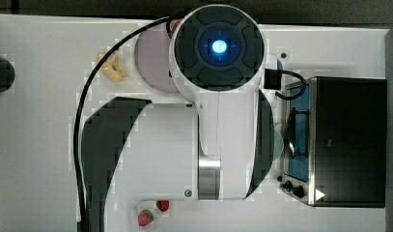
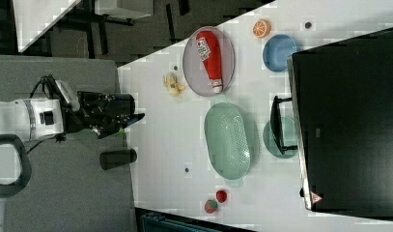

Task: Drag strainer right to left.

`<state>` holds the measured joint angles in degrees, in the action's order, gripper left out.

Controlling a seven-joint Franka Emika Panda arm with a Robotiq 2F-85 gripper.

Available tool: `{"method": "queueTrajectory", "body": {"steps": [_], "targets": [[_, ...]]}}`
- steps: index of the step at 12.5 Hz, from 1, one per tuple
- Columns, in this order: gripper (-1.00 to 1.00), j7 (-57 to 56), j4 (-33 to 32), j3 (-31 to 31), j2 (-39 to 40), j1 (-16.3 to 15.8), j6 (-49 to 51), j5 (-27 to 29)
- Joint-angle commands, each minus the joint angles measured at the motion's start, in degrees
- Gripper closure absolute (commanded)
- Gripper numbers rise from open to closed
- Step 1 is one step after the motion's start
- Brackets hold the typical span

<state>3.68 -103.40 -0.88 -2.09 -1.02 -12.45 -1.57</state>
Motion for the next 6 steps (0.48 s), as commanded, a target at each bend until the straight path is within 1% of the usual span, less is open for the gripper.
{"method": "queueTrajectory", "body": {"steps": [1, 3, 6], "targets": [[-0.58, 1.1, -17.25, -2.56, -30.24, -0.56, 13.3, -0.97], [-0.99, 1.1, -17.58, -2.55, -29.88, -0.56, 13.23, -0.97], [-1.0, 1.58, -21.94, -2.42, -27.77, -0.61, 11.35, -0.96]]}}
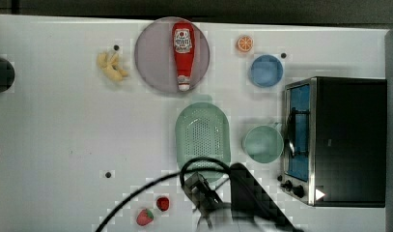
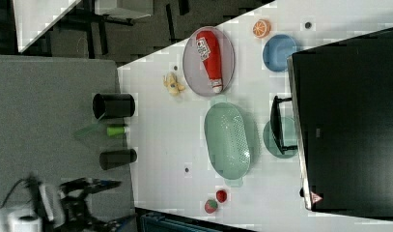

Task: Drag strainer right to left.

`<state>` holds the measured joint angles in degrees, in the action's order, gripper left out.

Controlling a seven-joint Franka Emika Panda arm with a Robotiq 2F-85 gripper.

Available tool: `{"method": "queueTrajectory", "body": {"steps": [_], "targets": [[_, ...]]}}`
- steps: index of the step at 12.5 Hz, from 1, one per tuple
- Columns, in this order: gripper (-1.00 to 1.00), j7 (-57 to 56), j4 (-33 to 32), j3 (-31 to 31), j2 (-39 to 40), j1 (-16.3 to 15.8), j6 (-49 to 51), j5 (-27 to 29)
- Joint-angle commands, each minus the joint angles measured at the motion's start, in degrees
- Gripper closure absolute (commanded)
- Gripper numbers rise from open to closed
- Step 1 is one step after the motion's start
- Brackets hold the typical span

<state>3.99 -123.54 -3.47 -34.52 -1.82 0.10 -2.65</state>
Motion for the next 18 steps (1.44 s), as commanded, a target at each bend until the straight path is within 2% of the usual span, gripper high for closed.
{"method": "queueTrajectory", "body": {"steps": [1, 4, 8, 13, 18], "targets": [[-1.0, 1.94, -4.03, 0.19, 5.94, 0.2, -3.53, 0.12], [-1.0, 5.18, -11.35, 0.24, 10.95, 0.2, -15.96, 0.12], [-1.0, 17.99, -18.89, 0.88, 20.18, 0.18, -36.45, 0.12], [-1.0, 35.9, -19.19, 1.81, 36.05, 0.03, -52.21, 0.11], [-1.0, 39.35, -19.16, 3.13, 47.66, -0.77, -65.92, 0.12]]}}
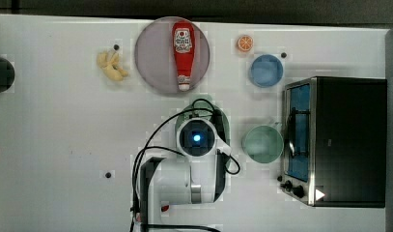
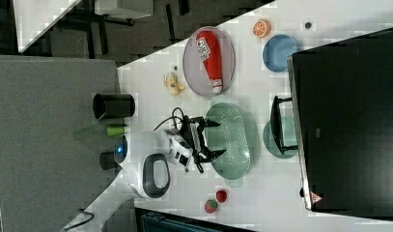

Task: Drag strainer right to left.

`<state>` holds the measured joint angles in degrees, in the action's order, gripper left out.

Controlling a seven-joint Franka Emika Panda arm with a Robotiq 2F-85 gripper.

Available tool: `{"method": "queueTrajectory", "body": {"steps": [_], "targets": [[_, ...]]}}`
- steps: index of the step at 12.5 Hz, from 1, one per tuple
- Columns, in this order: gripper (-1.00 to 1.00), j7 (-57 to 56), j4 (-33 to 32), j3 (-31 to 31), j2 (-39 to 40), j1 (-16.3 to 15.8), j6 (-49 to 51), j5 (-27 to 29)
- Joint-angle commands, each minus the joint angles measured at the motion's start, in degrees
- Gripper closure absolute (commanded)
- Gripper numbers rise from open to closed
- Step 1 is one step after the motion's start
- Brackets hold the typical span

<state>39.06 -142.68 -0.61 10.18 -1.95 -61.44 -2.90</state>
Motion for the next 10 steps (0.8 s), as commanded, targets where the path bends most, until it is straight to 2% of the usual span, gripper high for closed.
{"method": "queueTrajectory", "body": {"steps": [1, 5, 10], "targets": [[-1.0, 4.28, -0.05, 0.26, 4.55, -0.78, -6.39, 0.36], [-1.0, 4.62, 0.07, 0.43, 8.82, -1.11, -10.54, 0.38], [-1.0, 11.16, 0.7, 2.0, 9.61, -3.77, -10.85, 0.39]]}}
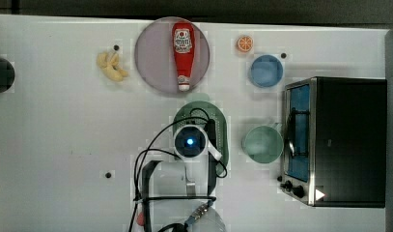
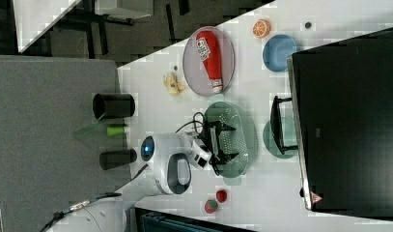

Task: Drag strainer right to left.

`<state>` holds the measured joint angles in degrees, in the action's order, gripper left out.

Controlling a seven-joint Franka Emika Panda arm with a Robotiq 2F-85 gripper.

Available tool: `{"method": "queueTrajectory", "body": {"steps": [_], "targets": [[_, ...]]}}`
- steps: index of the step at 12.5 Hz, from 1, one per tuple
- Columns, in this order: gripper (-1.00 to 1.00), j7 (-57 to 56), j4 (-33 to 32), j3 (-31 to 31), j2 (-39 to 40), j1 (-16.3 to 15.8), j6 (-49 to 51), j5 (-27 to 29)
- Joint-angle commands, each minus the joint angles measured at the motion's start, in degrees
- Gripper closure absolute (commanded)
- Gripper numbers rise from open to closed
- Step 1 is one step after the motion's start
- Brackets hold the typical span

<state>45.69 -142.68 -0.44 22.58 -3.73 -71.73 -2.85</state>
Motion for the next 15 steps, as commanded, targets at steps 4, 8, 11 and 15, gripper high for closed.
{"method": "queueTrajectory", "body": {"steps": [4, 8, 11, 15], "targets": [[-1.0, 5.03, 0.85, 2.49, -2.56, -5.42, -0.08, 0.39], [-1.0, 12.18, 2.67, 2.86, -1.73, -8.75, 2.56, 0.4], [-1.0, 15.2, 5.36, 3.18, -0.87, -11.42, 5.95, 0.4], [-1.0, 21.63, 9.14, 3.55, 1.14, -15.38, 7.88, 0.44]]}}
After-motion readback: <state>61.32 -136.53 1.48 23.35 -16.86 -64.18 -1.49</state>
